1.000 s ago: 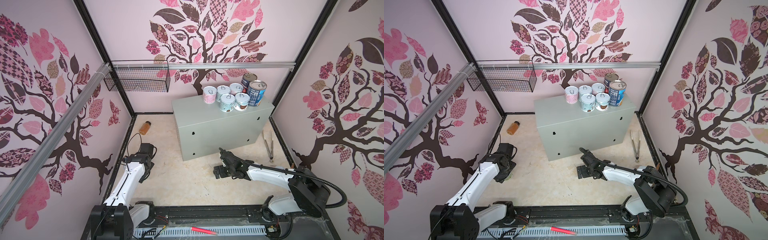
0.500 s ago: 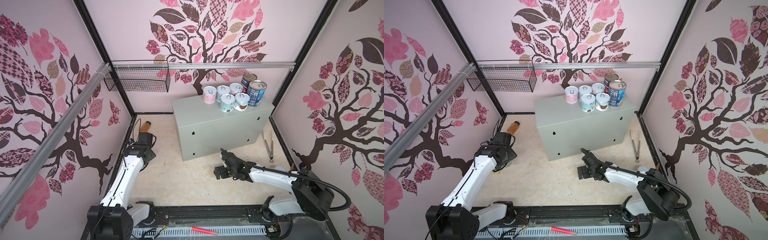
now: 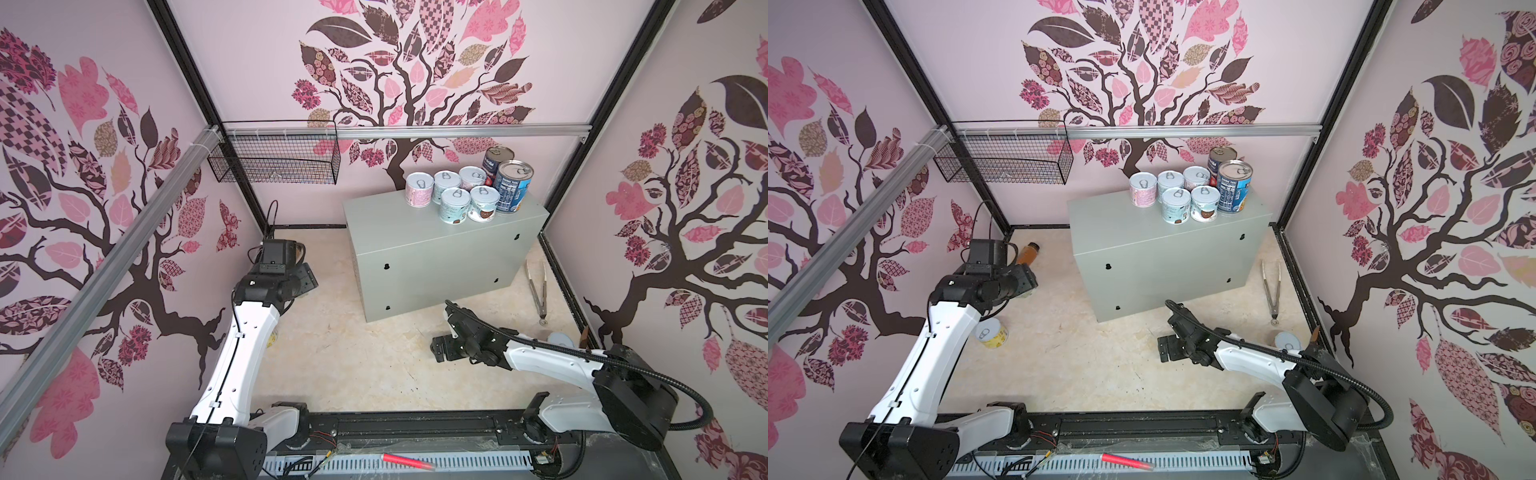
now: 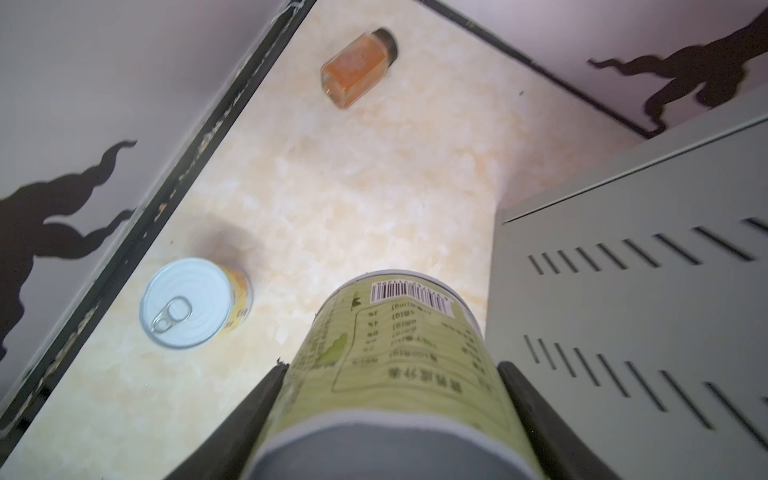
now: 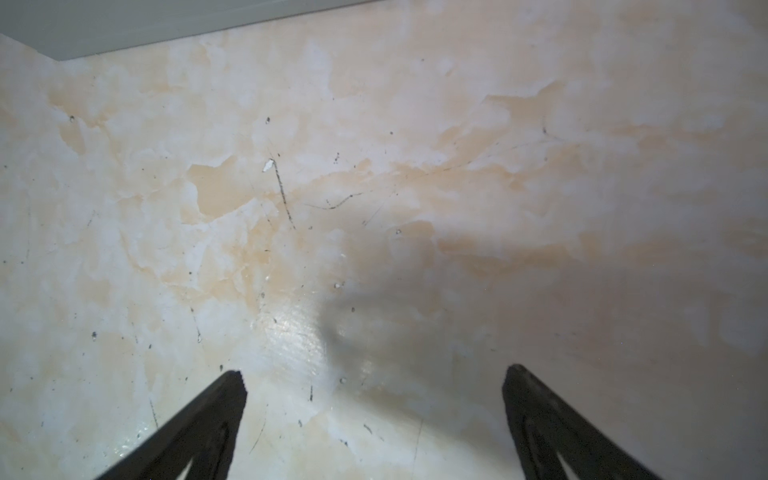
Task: Place and organize the canned foods onto the counter
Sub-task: 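Lift the green-labelled can up toward the cabinet top with the left gripper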
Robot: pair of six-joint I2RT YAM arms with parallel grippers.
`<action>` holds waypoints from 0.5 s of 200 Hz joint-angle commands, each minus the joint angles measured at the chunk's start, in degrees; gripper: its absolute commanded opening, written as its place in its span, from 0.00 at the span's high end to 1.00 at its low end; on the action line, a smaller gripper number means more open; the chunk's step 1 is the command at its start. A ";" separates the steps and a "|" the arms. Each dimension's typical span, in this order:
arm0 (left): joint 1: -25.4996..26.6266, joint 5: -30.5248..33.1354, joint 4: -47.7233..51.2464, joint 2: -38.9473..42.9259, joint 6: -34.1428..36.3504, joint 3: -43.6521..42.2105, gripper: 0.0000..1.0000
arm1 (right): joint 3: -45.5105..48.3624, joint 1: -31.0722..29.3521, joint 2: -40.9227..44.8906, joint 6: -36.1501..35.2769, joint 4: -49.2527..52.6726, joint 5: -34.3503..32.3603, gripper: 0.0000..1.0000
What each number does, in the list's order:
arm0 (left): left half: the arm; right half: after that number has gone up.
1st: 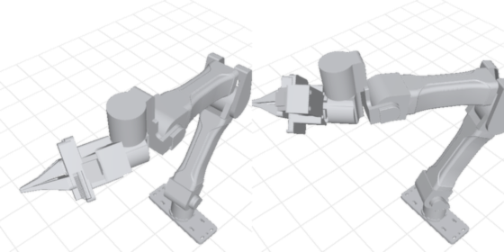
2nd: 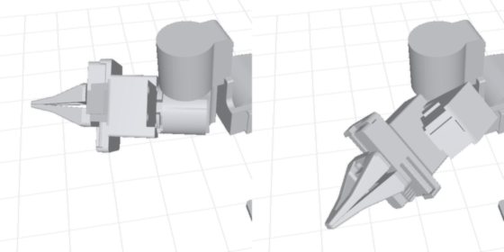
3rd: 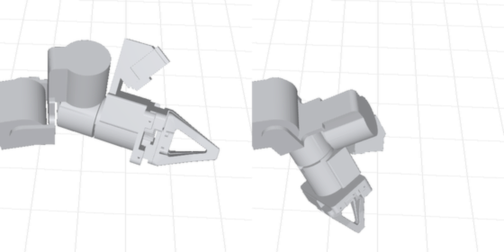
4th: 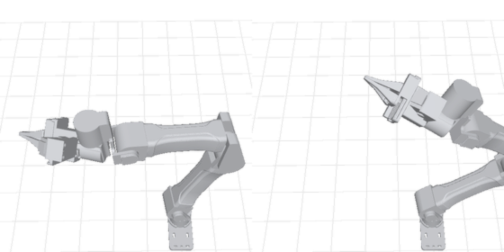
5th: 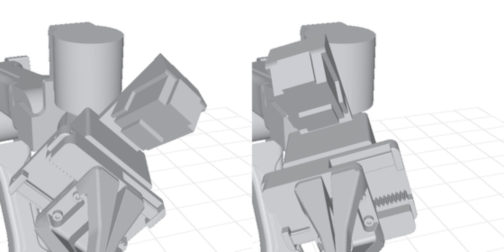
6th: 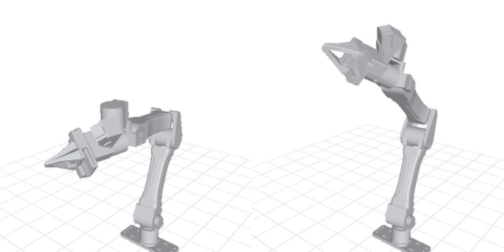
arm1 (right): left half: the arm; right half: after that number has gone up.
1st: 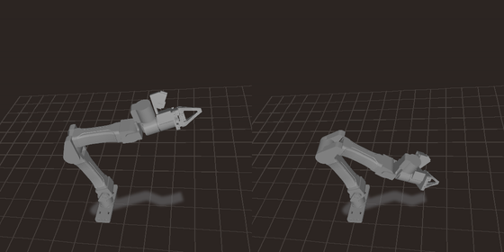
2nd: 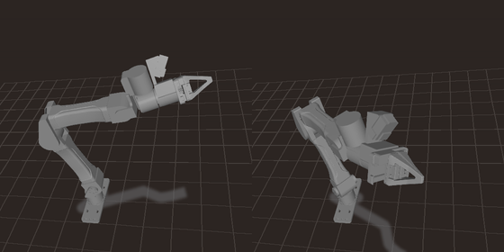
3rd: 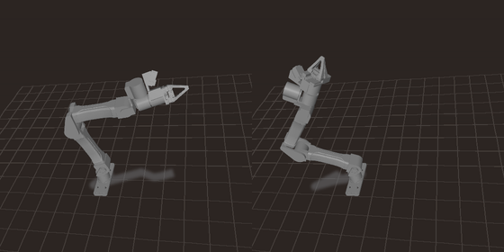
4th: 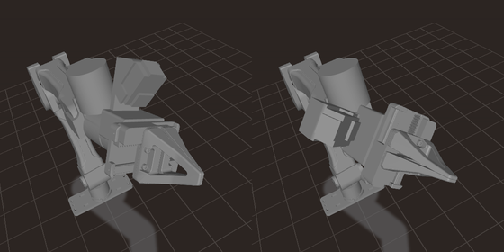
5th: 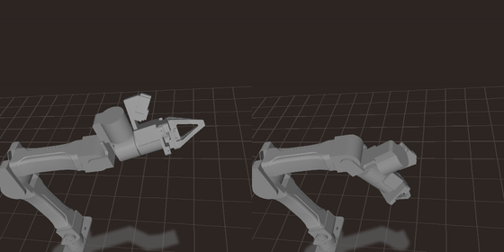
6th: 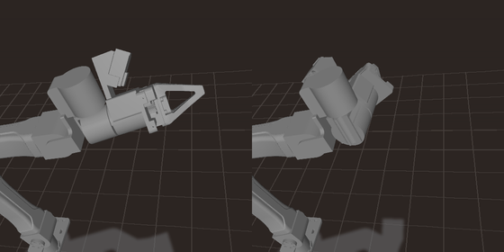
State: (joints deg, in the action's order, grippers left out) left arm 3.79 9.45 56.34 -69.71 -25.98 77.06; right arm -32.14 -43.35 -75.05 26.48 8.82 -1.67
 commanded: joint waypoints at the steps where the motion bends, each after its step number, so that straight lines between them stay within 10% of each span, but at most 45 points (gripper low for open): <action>1: 0.16 -3.95 1.61 -2.53 4.60 11.21 0.54 | 0.38 -0.20 2.38 -1.07 1.35 0.34 0.00; 100: 9.71 -3.67 22.30 -18.83 12.00 53.90 0.55 | 0.60 -0.20 1.58 -0.99 -0.32 3.09 0.00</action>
State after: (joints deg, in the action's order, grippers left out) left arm 9.91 4.36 73.82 -84.93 -17.04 121.49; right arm -31.42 -43.35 -74.30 25.78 8.40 0.71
